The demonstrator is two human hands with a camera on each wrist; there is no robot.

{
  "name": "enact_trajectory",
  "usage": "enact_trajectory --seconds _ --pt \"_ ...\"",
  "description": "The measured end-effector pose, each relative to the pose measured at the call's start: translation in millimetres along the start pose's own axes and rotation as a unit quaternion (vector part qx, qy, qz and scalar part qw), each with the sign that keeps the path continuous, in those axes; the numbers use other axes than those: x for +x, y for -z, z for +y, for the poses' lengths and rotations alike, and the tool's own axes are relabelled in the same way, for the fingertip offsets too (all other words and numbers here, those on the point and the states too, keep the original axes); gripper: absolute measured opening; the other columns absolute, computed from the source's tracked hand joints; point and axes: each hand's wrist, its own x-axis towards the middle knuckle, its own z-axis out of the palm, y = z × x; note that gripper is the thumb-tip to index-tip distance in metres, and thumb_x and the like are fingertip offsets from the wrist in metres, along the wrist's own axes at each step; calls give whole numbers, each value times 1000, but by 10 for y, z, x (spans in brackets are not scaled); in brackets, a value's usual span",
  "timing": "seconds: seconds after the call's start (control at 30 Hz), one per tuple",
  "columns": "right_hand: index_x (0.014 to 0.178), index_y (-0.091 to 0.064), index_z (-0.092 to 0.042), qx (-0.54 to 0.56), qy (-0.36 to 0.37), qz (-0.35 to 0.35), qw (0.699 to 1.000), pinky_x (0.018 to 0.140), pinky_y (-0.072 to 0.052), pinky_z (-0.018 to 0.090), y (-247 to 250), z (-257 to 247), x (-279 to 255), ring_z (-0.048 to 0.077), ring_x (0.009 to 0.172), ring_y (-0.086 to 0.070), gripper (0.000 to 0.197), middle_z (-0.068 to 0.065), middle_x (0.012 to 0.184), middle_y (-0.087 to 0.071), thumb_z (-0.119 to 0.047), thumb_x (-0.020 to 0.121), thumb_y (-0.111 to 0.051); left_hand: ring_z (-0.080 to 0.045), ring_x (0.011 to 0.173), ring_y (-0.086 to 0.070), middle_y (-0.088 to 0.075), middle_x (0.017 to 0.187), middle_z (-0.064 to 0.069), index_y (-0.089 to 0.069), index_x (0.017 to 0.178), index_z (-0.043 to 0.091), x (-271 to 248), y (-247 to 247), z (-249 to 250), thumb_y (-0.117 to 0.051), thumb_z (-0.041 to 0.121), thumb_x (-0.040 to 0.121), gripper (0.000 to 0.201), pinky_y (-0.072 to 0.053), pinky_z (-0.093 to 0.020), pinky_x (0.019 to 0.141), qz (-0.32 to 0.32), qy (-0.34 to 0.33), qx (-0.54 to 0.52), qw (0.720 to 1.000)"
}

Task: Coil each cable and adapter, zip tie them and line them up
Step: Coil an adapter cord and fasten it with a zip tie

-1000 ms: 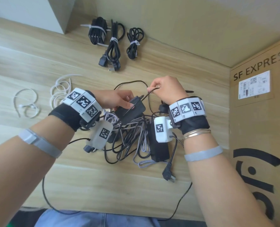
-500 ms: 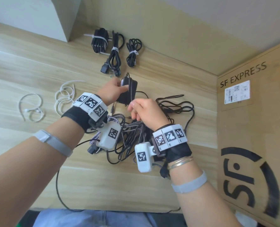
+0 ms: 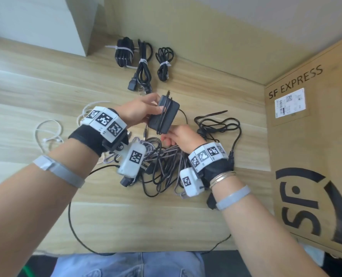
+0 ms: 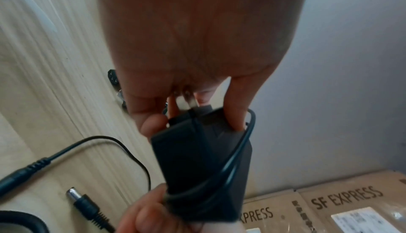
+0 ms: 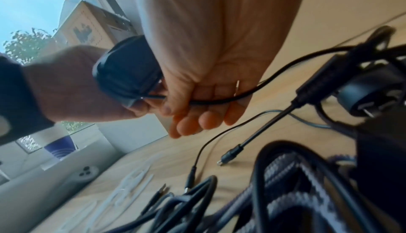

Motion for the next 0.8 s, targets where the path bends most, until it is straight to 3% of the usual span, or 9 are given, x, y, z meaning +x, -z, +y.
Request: enact_trajectory --seconds 0.13,0.2,0.27,0.33,0.43,0.53,0.67,0.73,0.8 --pt "60 -54 -21 -104 -48 -5 993 66 -37 27 184 -12 79 10 57 -50 36 -8 58 -53 -24 95 -48 -35 91 -58 -57 101 -23 -45 94 10 -22 -31 -60 -42 3 94 7 -48 -43 83 -68 42 77 994" --pt "70 -60 -15 -179 -71 -23 981 68 -35 27 289 -41 93 20 71 -55 29 -3 68 -55 -17 95 -46 -42 97 -58 -58 108 -28 -46 96 10 -1 -56 -111 -46 7 94 4 -45 -52 90 -89 60 131 986" --pt "96 -67 -10 -210 -59 -18 976 74 -37 28 377 -30 100 27 91 -57 24 6 86 -60 -17 96 -45 -35 86 -59 -60 97 -19 -46 93 14 28 -81 -179 -47 9 94 5 -47 -47 79 -102 73 169 978" --pt "99 -68 -13 -195 -52 5 979 77 -39 29 441 4 105 26 94 -56 25 7 90 -62 -23 96 -46 -24 76 -54 -57 92 -11 -46 97 12 55 -117 -250 -48 11 94 5 -43 -35 67 -98 82 191 973" --pt "85 -67 -16 -178 -54 28 982 70 -35 28 484 19 125 20 77 -52 25 -4 71 -53 -28 94 -48 -20 86 -49 -52 102 -6 -43 115 9 80 -124 -357 -50 19 94 24 -38 -29 69 -61 94 242 964" --pt "74 -64 -21 -165 -39 63 984 67 -32 26 432 -33 106 12 61 -47 27 -6 67 -55 -31 94 -49 -28 93 -52 -53 109 -15 -41 119 4 137 -122 -436 -51 22 94 32 -42 -37 79 -18 98 235 967" --pt "72 -62 -22 -127 -17 128 984 72 -40 30 225 -115 32 20 74 -54 28 0 75 -63 -27 95 -45 -26 87 -50 -53 104 -18 -41 113 3 213 -112 -467 -52 21 93 29 -41 -36 77 89 69 206 972" --pt "74 -61 -22 -85 -6 159 984 74 -42 30 112 -173 -38 18 75 -54 29 -5 69 -59 -24 96 -43 -27 85 -51 -53 101 -18 -40 105 7 226 -85 -454 -52 22 93 23 -45 -39 75 135 58 201 968" --pt "76 -61 -20 -42 2 169 985 74 -43 28 8 -226 -118 14 70 -53 29 -14 62 -50 -21 97 -40 -25 81 -50 -51 95 -12 -41 109 6 227 -50 -409 -49 23 95 24 -44 -31 62 165 46 198 965"
